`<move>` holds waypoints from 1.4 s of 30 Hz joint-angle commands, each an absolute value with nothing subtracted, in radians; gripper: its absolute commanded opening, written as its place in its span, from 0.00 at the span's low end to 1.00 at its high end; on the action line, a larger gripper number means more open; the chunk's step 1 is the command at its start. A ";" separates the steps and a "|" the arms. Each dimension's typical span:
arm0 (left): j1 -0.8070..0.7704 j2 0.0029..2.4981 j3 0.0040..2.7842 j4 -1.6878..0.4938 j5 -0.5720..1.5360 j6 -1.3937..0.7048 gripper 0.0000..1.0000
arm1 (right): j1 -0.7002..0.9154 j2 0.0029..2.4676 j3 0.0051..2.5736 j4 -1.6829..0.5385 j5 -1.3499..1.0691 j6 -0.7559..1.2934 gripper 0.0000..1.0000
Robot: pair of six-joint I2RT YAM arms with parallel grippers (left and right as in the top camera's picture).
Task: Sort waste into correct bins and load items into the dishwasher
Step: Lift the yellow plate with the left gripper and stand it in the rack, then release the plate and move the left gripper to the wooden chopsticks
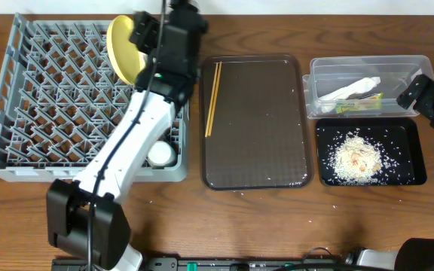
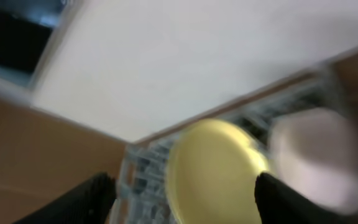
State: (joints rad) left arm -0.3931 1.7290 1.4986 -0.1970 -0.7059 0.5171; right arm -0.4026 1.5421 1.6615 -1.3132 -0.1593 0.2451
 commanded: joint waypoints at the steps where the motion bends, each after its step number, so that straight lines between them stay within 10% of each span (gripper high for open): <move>1: -0.448 1.738 1.581 -0.347 -0.575 0.243 0.74 | -0.406 1.524 1.673 -1.314 -0.154 0.254 0.99; 17: -0.468 1.884 1.610 -0.603 -0.087 -0.346 0.65 | -0.406 1.524 1.673 -1.314 -0.154 0.254 0.99; 42: -0.483 2.133 1.610 -0.534 -0.040 0.001 0.66 | -0.406 1.524 1.673 -1.314 -0.154 0.254 0.99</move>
